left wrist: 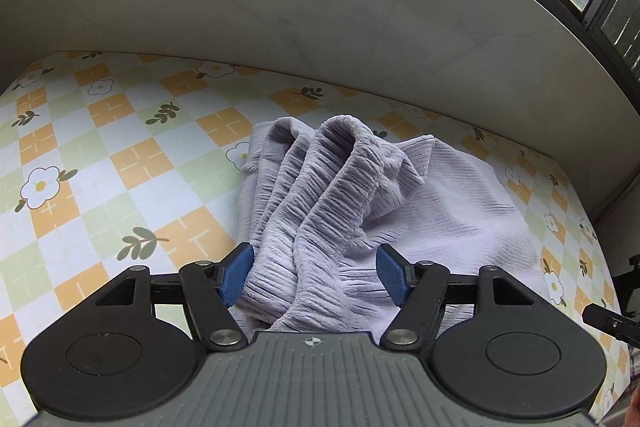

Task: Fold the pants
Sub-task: 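Lower the waistband onto the pants and open the right tool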

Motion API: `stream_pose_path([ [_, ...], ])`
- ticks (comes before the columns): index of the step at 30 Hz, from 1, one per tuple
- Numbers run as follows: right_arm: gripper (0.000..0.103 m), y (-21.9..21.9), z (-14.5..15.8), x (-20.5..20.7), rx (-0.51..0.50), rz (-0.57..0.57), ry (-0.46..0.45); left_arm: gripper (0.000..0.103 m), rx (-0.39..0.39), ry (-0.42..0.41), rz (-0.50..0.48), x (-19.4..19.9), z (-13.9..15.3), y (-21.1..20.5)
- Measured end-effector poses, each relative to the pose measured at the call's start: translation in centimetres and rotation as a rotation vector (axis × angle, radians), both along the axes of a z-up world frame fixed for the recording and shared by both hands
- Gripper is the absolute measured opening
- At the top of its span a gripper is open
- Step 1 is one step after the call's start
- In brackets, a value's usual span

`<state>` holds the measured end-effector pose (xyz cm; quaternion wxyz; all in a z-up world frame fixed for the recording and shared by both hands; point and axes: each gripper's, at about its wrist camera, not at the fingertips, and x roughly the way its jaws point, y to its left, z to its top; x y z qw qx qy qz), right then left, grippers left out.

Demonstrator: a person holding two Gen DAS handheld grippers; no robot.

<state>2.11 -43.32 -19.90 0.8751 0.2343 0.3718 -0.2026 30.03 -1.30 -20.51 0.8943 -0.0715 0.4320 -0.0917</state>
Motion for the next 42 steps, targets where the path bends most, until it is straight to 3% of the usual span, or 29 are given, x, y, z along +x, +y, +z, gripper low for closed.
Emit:
stream_pose_path([
  [2, 0.069, 0.3, -0.8, -0.5, 0.005, 0.016, 0.043, 0.065, 0.044, -0.003, 0.010, -0.1, -0.2, -0.7],
  [4, 0.067, 0.7, -1.7, -0.6, 0.016, 0.039, 0.073, 0.036, 0.111, -0.014, 0.037, -0.2, -0.1, -1.1],
  [6, 0.057, 1.0, -2.3, -0.5, 0.022, 0.057, 0.090, 0.028, 0.091, -0.016, 0.052, -0.2, 0.2, -0.8],
  [7, 0.048, 1.2, -2.6, -0.3, 0.018, 0.069, 0.097, 0.025, 0.087, -0.025, 0.057, -0.2, 0.4, -0.8],
  [8, 0.017, 1.4, -3.0, 0.0, 0.006, 0.085, 0.116, 0.024, 0.084, -0.039, 0.056, -0.4, 0.7, -0.9],
  [9, 0.011, 1.6, -3.0, 0.1, -0.021, 0.088, 0.130, 0.022, 0.080, -0.055, 0.064, -0.5, 1.2, -0.9],
  [14, 0.010, 1.4, -2.1, -0.9, -0.026, 0.102, 0.079, 0.021, 0.019, -0.104, 0.124, -0.5, 2.7, 0.4],
  [17, 0.009, 2.0, -3.3, -0.6, -0.024, 0.119, 0.125, 0.022, 0.003, 0.011, 0.157, 1.3, -0.3, 1.0],
  [22, 0.011, 1.7, -3.2, -0.8, 0.005, 0.091, 0.110, 0.051, 0.030, -0.020, 0.176, 0.8, -0.4, 0.8],
  [28, 0.025, 0.7, -1.4, -1.1, 0.026, 0.053, 0.034, 0.048, -0.010, -0.083, 0.154, 2.0, 2.8, 1.4],
  [31, 0.029, 0.2, -0.7, -0.5, 0.017, 0.036, 0.008, 0.029, -0.038, -0.119, 0.059, 2.8, 4.5, 0.1],
  [33, 0.029, -0.2, -0.5, 0.1, 0.008, 0.027, -0.001, 0.027, -0.057, -0.122, -0.009, 3.8, 4.9, -0.9],
  [37, 0.029, -0.7, -0.5, 1.3, 0.001, 0.005, -0.013, 0.028, -0.047, -0.089, -0.076, 6.3, 3.9, -2.8],
  [42, 0.029, -1.0, -1.0, 2.2, -0.005, 0.009, -0.002, 0.028, 0.021, -0.033, -0.026, 9.6, 0.9, -3.5],
])
